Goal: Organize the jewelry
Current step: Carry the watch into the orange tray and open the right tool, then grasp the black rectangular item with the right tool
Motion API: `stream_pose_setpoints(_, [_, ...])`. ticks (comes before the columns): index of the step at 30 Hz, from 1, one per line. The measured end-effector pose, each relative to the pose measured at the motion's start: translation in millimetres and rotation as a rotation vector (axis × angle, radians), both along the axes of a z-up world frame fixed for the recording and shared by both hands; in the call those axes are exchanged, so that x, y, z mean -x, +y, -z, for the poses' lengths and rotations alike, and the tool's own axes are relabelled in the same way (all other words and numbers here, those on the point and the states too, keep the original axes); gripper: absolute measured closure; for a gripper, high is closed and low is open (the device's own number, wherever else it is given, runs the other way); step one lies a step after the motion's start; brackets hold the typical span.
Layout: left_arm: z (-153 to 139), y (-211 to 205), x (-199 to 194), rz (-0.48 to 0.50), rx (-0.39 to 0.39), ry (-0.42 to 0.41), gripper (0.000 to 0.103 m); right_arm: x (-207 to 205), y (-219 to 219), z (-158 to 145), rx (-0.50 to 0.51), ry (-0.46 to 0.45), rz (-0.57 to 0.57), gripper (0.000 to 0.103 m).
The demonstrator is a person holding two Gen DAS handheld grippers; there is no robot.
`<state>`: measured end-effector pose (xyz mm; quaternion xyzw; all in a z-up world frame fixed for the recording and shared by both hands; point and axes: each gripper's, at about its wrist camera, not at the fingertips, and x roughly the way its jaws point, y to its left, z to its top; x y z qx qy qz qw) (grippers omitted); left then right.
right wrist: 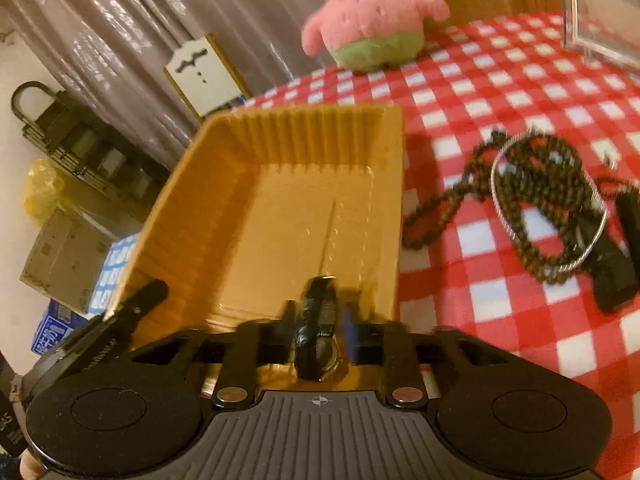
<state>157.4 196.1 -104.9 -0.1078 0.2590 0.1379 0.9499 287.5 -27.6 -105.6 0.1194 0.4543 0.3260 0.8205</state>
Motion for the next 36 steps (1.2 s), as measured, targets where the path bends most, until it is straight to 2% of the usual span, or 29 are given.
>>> stream_pose_setpoints(1, [0.2, 0.7, 0.0, 0.002, 0.003, -0.001, 0.098, 2.1, -3.5, -3.4, -0.004, -0.017, 0.01, 0.053])
stream_pose_setpoints(7, [1.0, 1.3, 0.6, 0.008, 0.004, -0.002, 0.098, 12.2, -44.1, -11.3, -0.01, -0.041, 0.111, 0.053])
stream_pose_setpoints(13, [0.8, -0.3, 1.1, 0.003, 0.005, 0.001, 0.098, 17.3, -105.2, 6.4, 0.106, -0.003, 0.225, 0.053])
stream_pose_setpoints(17, [2.0, -0.2, 0.4, -0.004, 0.011, 0.001, 0.098, 9.9, -134.6, 10.1, 0.176, -0.042, 0.263, 0.053])
stream_pose_setpoints(20, [0.8, -2.0, 1.1, -0.015, 0.012, 0.006, 0.099, 0.8, -142.4, 8.2, 0.216, -0.088, 0.224, 0.053])
stream_pose_setpoints(24, [-0.2, -4.7, 1.8, -0.028, 0.01, 0.004, 0.098, -12.2, -134.9, 9.4, 0.31, -0.195, 0.134, 0.053])
stream_pose_setpoints(28, [-1.5, -5.4, 1.9, -0.029, 0.01, 0.005, 0.098, -25.5, -122.8, 22.6, 0.372, -0.248, 0.051, 0.056])
stream_pose_setpoints(32, [-2.3, -7.3, 2.4, -0.032, 0.003, 0.006, 0.098, -37.9, -114.3, 33.3, 0.39, -0.246, -0.005, 0.066])
stream_pose_setpoints(36, [-2.4, -7.2, 2.4, -0.032, 0.004, 0.006, 0.098, -44.7, -109.1, 39.8, 0.401, -0.233, -0.031, 0.069])
